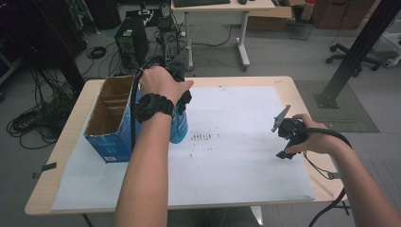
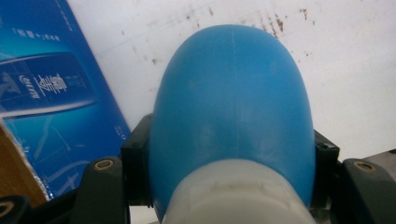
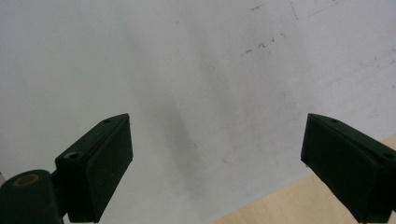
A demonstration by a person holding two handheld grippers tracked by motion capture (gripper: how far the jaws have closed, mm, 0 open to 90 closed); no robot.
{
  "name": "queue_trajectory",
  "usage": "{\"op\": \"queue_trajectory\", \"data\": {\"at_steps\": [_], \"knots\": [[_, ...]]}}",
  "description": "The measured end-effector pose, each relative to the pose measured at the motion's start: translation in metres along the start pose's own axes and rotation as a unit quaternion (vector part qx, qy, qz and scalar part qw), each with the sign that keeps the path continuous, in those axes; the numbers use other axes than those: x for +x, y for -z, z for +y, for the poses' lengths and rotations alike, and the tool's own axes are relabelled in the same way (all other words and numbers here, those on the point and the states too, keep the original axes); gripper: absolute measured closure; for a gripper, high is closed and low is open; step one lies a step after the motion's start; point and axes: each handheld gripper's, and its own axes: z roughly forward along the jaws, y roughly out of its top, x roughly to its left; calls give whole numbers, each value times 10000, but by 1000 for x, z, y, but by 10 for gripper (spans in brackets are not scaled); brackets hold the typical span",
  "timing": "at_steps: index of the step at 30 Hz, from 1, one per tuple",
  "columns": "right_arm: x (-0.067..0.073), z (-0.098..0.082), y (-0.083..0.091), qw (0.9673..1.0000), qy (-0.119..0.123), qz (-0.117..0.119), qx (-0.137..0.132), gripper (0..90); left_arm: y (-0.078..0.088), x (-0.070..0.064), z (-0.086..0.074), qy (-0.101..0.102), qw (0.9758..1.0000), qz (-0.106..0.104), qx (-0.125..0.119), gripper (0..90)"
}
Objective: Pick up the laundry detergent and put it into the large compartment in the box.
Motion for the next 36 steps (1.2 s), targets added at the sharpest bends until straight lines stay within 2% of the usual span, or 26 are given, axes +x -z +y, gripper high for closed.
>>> {"op": "queue_trajectory", "data": {"at_steps": [9,22,36], "knots": [[-2,-5,9,10000,-47,-59,-18,92,13,-1,1,-6,10000,1,16,378],[-3,-7,11,10000,-48,-44,-38,93,39,-2,4,0,10000,44,-63,378],[-4,-4,17,9999,-25,-36,-91,93,63,-3,4,-82,9999,46,-62,378]]}}
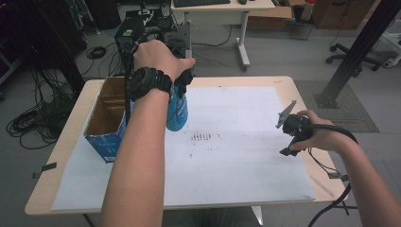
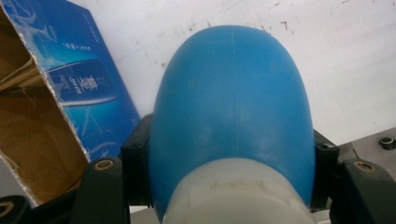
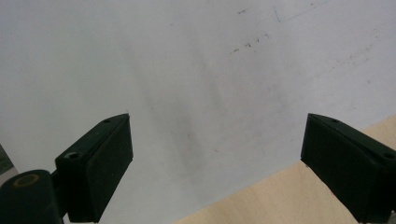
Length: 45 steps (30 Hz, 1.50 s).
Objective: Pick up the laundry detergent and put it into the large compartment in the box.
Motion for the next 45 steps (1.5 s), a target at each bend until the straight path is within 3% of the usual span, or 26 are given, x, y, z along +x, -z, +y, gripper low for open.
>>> {"op": "queue_trajectory", "data": {"at_steps": [14,29,38,45], "knots": [[-3,5,5,10000,15,-21,-11,93,22,5,2,27,10000,33,9,378],[-6,5,4,10000,-5,2,-27,92,28,11,4,96,9999,-9,28,378],[-7,5,1,10000,-30,19,-5,92,29,22,5,168,9998,-17,76,378],[-8,8,-1,10000,16,21,25,93,27,37,4,337,9994,-47,51,378]]}}
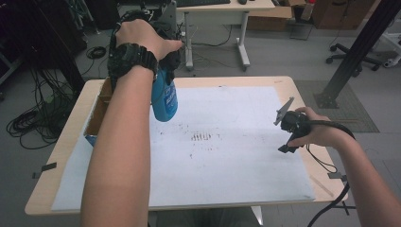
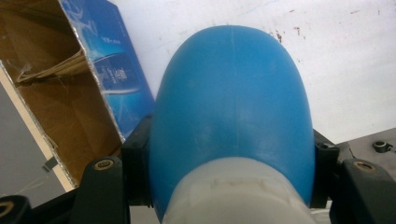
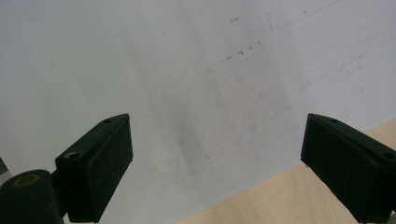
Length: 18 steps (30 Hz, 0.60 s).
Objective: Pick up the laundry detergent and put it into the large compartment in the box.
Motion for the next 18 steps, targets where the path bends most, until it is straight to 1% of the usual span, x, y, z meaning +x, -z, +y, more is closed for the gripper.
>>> {"op": "queue_trajectory", "data": {"at_steps": [2,3,5,8,10,12,13,14,16,17,18], "knots": [[0,1,0,10000,17,5,0,92,0,2,0,3,10000,-3,-5,378],[0,1,0,10000,21,4,7,93,0,7,-1,28,10000,-10,-6,378],[0,1,0,10000,19,4,18,92,0,8,-1,55,10000,-11,-18,378],[-2,2,1,10000,-4,-5,4,92,1,17,-3,109,9999,-34,-31,378],[-2,2,1,10000,-5,-5,2,92,2,20,-3,142,9999,-62,-33,378],[-2,2,1,10000,-24,-5,-23,92,3,28,-5,219,9997,-122,-70,378],[-2,2,1,10000,-25,-1,-21,92,3,28,-5,219,9997,-122,-70,378],[-2,2,1,10000,-25,-1,-21,92,3,30,-6,245,9996,-127,-68,378],[-3,2,0,10000,-20,9,11,92,5,40,-9,332,9994,-96,-72,378],[-3,2,0,10000,-20,9,11,92,5,40,-9,332,9994,-96,-72,378],[-3,2,-1,10000,-26,23,19,92,6,45,-10,385,9992,-76,-96,378]]}}
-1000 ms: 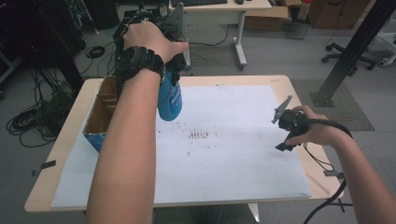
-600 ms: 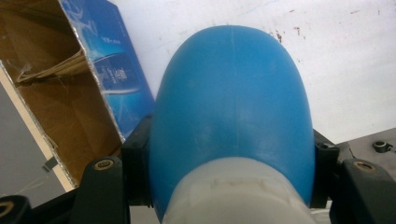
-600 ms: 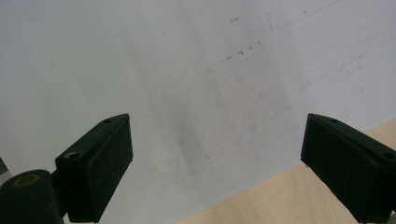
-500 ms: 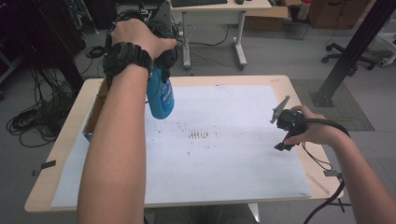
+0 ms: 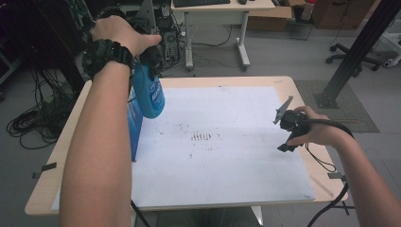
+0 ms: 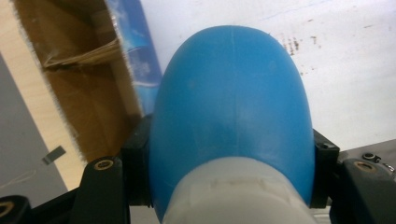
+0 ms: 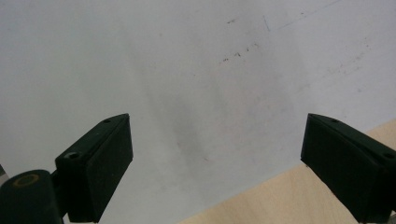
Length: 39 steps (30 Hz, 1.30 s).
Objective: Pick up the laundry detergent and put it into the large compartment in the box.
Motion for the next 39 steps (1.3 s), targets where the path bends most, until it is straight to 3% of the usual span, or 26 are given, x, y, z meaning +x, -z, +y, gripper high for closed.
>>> {"op": "queue_trajectory", "data": {"at_steps": [14,39], "knots": [[-3,2,-3,10000,-24,20,28,92,1,42,-9,436,9990,-17,-9,378],[-5,6,-9,10000,-27,45,82,92,0,93,-26,986,9950,142,28,378]]}}
